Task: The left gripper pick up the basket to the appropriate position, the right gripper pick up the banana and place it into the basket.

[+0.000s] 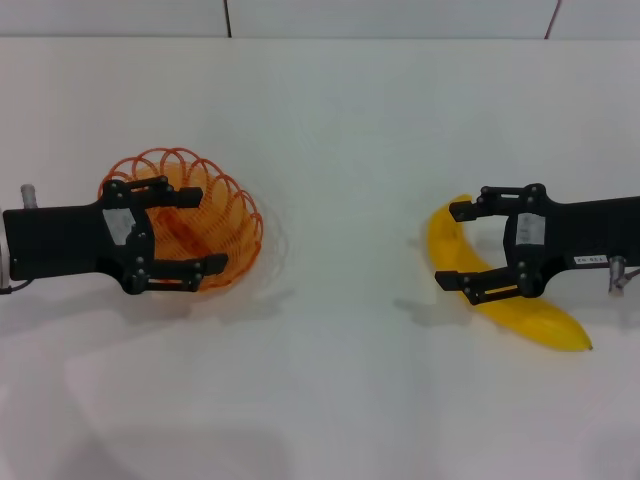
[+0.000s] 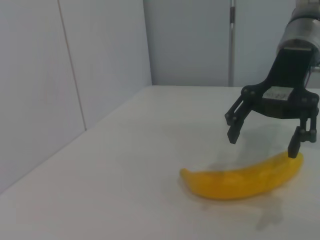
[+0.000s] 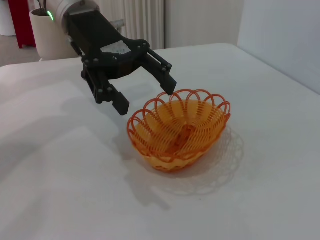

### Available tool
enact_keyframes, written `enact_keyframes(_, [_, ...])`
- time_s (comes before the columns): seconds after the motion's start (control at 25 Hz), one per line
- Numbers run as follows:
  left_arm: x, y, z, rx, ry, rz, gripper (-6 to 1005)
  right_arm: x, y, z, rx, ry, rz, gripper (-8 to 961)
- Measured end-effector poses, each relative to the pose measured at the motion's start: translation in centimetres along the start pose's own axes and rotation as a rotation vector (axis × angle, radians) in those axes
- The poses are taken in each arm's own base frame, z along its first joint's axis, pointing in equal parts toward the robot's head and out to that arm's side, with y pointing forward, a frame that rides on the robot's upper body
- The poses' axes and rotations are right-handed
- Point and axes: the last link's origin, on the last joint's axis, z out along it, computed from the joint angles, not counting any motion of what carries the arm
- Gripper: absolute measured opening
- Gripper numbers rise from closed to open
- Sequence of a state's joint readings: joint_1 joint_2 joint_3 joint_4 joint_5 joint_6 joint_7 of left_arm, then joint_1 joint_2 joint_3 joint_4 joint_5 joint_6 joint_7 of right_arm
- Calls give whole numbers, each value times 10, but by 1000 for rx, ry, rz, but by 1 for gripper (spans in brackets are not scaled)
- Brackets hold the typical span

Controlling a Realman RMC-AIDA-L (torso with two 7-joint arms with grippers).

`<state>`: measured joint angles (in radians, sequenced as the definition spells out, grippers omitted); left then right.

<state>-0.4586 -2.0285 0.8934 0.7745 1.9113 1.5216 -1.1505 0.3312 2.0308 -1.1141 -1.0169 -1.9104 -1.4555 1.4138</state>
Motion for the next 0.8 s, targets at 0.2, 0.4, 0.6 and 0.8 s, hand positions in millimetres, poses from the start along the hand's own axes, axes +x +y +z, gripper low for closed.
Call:
enact_keyframes(0.2, [0,1,1,-4,0,-1,863,0,-1,0,6,-1,1,890])
enact_keyframes(0.4, [0,0,1,-5,0,1,862,0,-1,0,9,-3,3,890])
enact_keyframes(0.6, [2,-2,-1,14,13,-22,862,0,-1,0,10,-3,4,890])
enact_keyframes(0.8, [14,-25,-32,164,66,-139,862,2,-1,2,7,-3,13,890])
